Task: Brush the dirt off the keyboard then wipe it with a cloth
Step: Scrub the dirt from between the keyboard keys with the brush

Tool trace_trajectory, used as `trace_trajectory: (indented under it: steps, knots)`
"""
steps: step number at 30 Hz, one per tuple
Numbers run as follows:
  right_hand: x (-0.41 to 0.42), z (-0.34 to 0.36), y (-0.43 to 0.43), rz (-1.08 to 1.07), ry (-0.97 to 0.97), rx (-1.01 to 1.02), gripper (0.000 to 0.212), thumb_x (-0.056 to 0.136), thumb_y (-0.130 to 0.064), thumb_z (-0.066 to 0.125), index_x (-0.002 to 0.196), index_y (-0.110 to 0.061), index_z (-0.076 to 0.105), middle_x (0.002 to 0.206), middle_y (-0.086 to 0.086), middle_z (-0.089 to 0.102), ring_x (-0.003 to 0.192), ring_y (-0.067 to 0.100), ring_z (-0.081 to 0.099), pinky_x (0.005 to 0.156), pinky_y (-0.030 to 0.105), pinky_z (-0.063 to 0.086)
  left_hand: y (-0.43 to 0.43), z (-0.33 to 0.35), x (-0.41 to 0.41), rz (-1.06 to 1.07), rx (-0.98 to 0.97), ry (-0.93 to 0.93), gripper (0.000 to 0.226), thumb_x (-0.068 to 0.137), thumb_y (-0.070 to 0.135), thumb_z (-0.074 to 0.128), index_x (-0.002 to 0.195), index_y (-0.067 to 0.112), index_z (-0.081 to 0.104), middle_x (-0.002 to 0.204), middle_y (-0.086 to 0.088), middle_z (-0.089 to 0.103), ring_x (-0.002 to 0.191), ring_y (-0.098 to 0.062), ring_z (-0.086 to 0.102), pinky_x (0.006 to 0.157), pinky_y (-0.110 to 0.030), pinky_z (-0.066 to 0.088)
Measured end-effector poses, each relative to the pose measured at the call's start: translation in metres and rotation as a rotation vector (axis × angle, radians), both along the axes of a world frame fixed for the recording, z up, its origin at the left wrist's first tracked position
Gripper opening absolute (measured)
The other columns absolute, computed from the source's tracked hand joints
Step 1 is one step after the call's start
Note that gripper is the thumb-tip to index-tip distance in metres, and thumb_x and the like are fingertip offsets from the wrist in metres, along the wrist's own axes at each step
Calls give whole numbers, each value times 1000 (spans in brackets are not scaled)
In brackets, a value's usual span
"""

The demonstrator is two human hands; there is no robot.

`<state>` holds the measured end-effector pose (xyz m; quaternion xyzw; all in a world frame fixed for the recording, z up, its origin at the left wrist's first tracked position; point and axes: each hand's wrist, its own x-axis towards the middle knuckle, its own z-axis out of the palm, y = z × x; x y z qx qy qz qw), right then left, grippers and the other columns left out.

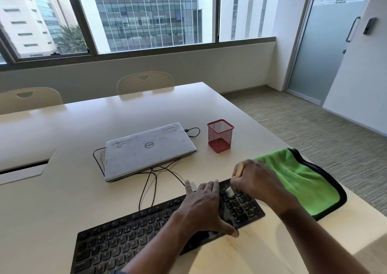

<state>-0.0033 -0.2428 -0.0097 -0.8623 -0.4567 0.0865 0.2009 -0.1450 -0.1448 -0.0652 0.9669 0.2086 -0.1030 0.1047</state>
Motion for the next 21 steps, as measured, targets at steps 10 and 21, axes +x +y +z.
trace_trajectory:
  steps: [10, 21]
  knots:
    - [5, 4, -3, -31, -49, -18, 19, 78, -37, 69, 91, -25, 76, 85, -6, 73, 75, 14, 65, 67, 24, 46, 0, 0, 1, -5, 7, -3, 143, 68, 85, 67, 160, 3, -4, 169, -13, 14, 154, -29, 16, 118, -72, -6]
    - [-1, 7, 1, -43, -80, -34, 21, 85, -34, 64, 72, -17, 63, 68, -3, 59, 60, 15, 58, 53, 25, 38, -1, 1, 0, -4, 4, -13, 142, 68, 84, 68, 160, 3, -3, 168, -12, 16, 154, -29, 18, 118, -72, -6]
